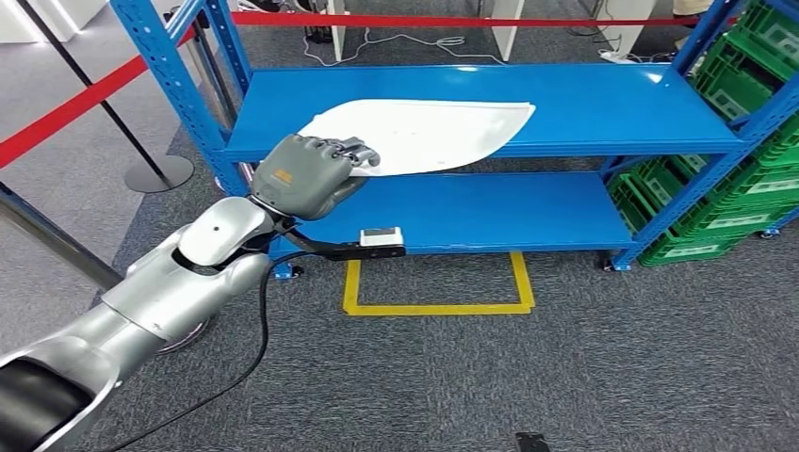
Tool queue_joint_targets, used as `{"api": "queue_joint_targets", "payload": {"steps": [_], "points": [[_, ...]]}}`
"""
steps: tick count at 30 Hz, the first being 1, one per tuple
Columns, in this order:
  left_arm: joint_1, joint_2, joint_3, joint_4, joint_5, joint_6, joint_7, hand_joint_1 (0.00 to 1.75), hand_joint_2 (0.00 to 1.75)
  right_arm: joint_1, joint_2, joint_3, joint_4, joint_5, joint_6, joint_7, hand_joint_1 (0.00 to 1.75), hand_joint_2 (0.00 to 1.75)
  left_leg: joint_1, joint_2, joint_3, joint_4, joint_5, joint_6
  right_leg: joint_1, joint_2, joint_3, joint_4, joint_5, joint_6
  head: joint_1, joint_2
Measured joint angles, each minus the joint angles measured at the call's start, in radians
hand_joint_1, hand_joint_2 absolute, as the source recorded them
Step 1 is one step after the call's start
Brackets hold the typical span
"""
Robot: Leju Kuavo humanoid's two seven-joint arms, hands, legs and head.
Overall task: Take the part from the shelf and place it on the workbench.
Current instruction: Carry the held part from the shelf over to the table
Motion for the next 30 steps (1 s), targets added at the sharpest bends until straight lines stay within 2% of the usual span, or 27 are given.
{"api": "queue_joint_targets", "payload": {"steps": [1, 3, 4, 7, 8, 9, 13, 15, 17, 19, 20, 21, 22, 24, 25, 26, 27, 29, 30], "points": [[-0.002, 0.0, 0.0, 0.0, 0.0, 0.0, 0.0, 1.75, 1.75, -0.001, 0.0, 0.0, 0.0, 0.0, 0.0, 0.0, 0.0, 0.0, -0.001, 0.0, -0.003, 0.0, 0.003, -0.005, 0.001, 0.001, 0.011, -0.023, 0.002, -0.005, 0.0, 0.0], [-0.003, 0.0, 0.0, 0.0, 0.0, -0.001, 0.001, 1.75, 1.75, 0.0, 0.0, 0.0, 0.0, -0.003, 0.004, -0.002, 0.0, 0.0, -0.001, 0.0, -0.007, -0.004, 0.01, -0.014, 0.003, 0.003, 0.007, -0.026, 0.009, -0.016, -0.001, 0.0], [-0.003, 0.0, 0.0, 0.0, 0.0, -0.001, 0.002, 1.75, 1.75, 0.001, 0.0, 0.0, 0.0, -0.006, 0.011, -0.006, 0.0, 0.0, -0.001, 0.0, -0.007, -0.009, 0.012, -0.007, 0.004, 0.004, 0.005, -0.029, 0.012, -0.018, -0.001, 0.0], [-0.003, 0.0, 0.001, 0.0, 0.001, 0.002, 0.006, 1.75, 1.75, 0.001, 0.0, -0.001, 0.0, -0.023, 0.045, -0.023, 0.0, 0.0, -0.003, 0.001, -0.012, -0.017, 0.02, 0.029, 0.004, 0.005, -0.002, -0.034, 0.022, -0.021, -0.002, 0.0], [-0.003, 0.0, 0.001, 0.0, 0.001, 0.003, 0.006, 1.75, 1.75, 0.001, 0.0, -0.001, 0.0, -0.028, 0.054, -0.027, 0.0, 0.0, -0.003, 0.001, -0.013, -0.019, 0.025, 0.028, 0.005, 0.005, -0.004, -0.034, 0.025, -0.024, -0.002, 0.0], [-0.002, 0.0, 0.001, 0.0, 0.001, 0.004, 0.007, 1.75, 1.75, 0.001, 0.0, -0.001, 0.0, -0.031, 0.06, -0.03, 0.0, 0.0, -0.002, 0.001, -0.014, -0.022, 0.029, 0.021, 0.006, 0.005, -0.007, -0.034, 0.026, -0.027, -0.002, 0.0], [0.01, 0.001, 0.005, 0.002, 0.038, 0.002, -0.008, 1.75, 1.75, 0.002, 0.0, -0.004, 0.0, -0.049, 0.076, -0.042, 0.0, 0.0, 0.002, 0.001, -0.019, -0.031, 0.043, -0.018, 0.009, 0.004, -0.016, -0.032, 0.032, -0.033, -0.002, 0.0], [0.027, 0.003, 0.01, 0.004, 0.076, 0.007, -0.033, 1.75, 1.75, 0.002, 0.0, -0.005, 0.0, -0.056, 0.078, -0.044, 0.0, 0.0, 0.003, 0.001, -0.021, -0.031, 0.045, -0.024, 0.01, 0.004, -0.019, -0.032, 0.034, -0.034, -0.001, 0.0], [0.049, 0.007, 0.018, 0.004, 0.105, 0.022, -0.058, 1.75, 1.75, 0.002, 0.0, -0.008, 0.0, -0.059, 0.082, -0.043, 0.0, 0.0, 0.001, 0.001, -0.024, -0.03, 0.045, -0.021, 0.006, 0.005, -0.019, -0.037, 0.038, -0.028, -0.001, 0.0], [0.072, 0.011, 0.03, 0.003, 0.11, 0.05, -0.071, 1.75, 1.75, 0.002, 0.0, -0.011, 0.0, -0.06, 0.083, -0.042, 0.0, 0.0, 0.002, 0.005, -0.018, -0.046, 0.052, -0.008, 0.003, 0.007, -0.018, -0.045, 0.043, -0.019, -0.002, 0.0], [0.08, 0.014, 0.036, 0.003, 0.107, 0.065, -0.073, 1.75, 1.75, 0.002, 0.0, -0.012, 0.0, -0.06, 0.083, -0.042, 0.0, 0.0, 0.005, 0.009, -0.012, -0.06, 0.059, -0.002, 0.005, 0.007, -0.023, -0.039, 0.035, -0.015, -0.001, 0.0], [0.086, 0.015, 0.041, 0.003, 0.103, 0.078, -0.074, 1.75, 1.75, 0.002, 0.0, -0.014, 0.0, -0.06, 0.082, -0.041, 0.0, 0.0, 0.008, 0.014, -0.007, -0.074, 0.067, 0.001, 0.005, 0.007, -0.035, -0.015, 0.017, -0.011, 0.0, 0.0], [0.092, 0.017, 0.046, 0.004, 0.099, 0.085, -0.076, 1.75, 1.75, 0.003, 0.0, -0.015, 0.0, -0.06, 0.082, -0.041, 0.0, 0.0, 0.012, 0.02, -0.003, -0.083, 0.072, 0.001, 0.004, 0.006, -0.057, 0.032, -0.013, -0.006, 0.003, 0.0], [0.1, 0.022, 0.052, 0.007, 0.095, 0.078, -0.081, 1.75, 1.75, 0.005, 0.0, -0.019, 0.0, -0.06, 0.082, -0.041, 0.0, 0.0, 0.015, 0.03, -0.004, -0.085, 0.074, 0.0, -0.003, 0.004, -0.114, 0.161, -0.078, 0.007, 0.006, 0.0], [0.103, 0.024, 0.054, 0.011, 0.094, 0.065, -0.083, 1.75, 1.75, 0.006, 0.0, -0.02, 0.0, -0.06, 0.082, -0.042, 0.0, 0.0, 0.017, 0.036, -0.006, -0.085, 0.075, -0.003, -0.008, 0.002, -0.134, 0.206, -0.093, 0.014, 0.006, 0.0], [0.104, 0.027, 0.055, 0.015, 0.094, 0.05, -0.085, 1.75, 1.75, 0.007, 0.0, -0.02, 0.0, -0.06, 0.082, -0.042, 0.0, 0.0, 0.021, 0.043, -0.007, -0.083, 0.075, -0.007, -0.013, 0.0, -0.137, 0.217, -0.09, 0.022, 0.006, 0.0], [0.102, 0.03, 0.056, 0.02, 0.095, 0.037, -0.087, 1.75, 1.75, 0.008, -0.001, -0.021, 0.0, -0.06, 0.082, -0.043, 0.0, 0.0, 0.025, 0.05, -0.009, -0.079, 0.075, -0.014, -0.018, -0.005, -0.119, 0.186, -0.068, 0.03, 0.006, 0.0], [0.095, 0.036, 0.061, 0.029, 0.103, 0.027, -0.096, 1.75, 1.75, 0.007, 0.0, -0.021, 0.0, -0.061, 0.081, -0.047, 0.0, 0.0, 0.034, 0.064, -0.018, -0.058, 0.067, -0.033, -0.026, -0.037, -0.048, 0.058, -0.012, 0.049, 0.008, 0.0], [0.09, 0.039, 0.066, 0.032, 0.108, 0.027, -0.101, 1.75, 1.75, 0.005, 0.001, -0.022, 0.001, -0.061, 0.08, -0.049, 0.0, 0.0, 0.037, 0.071, -0.024, -0.043, 0.061, -0.043, -0.029, -0.05, -0.022, 0.01, 0.006, 0.049, 0.011, 0.0]]}}
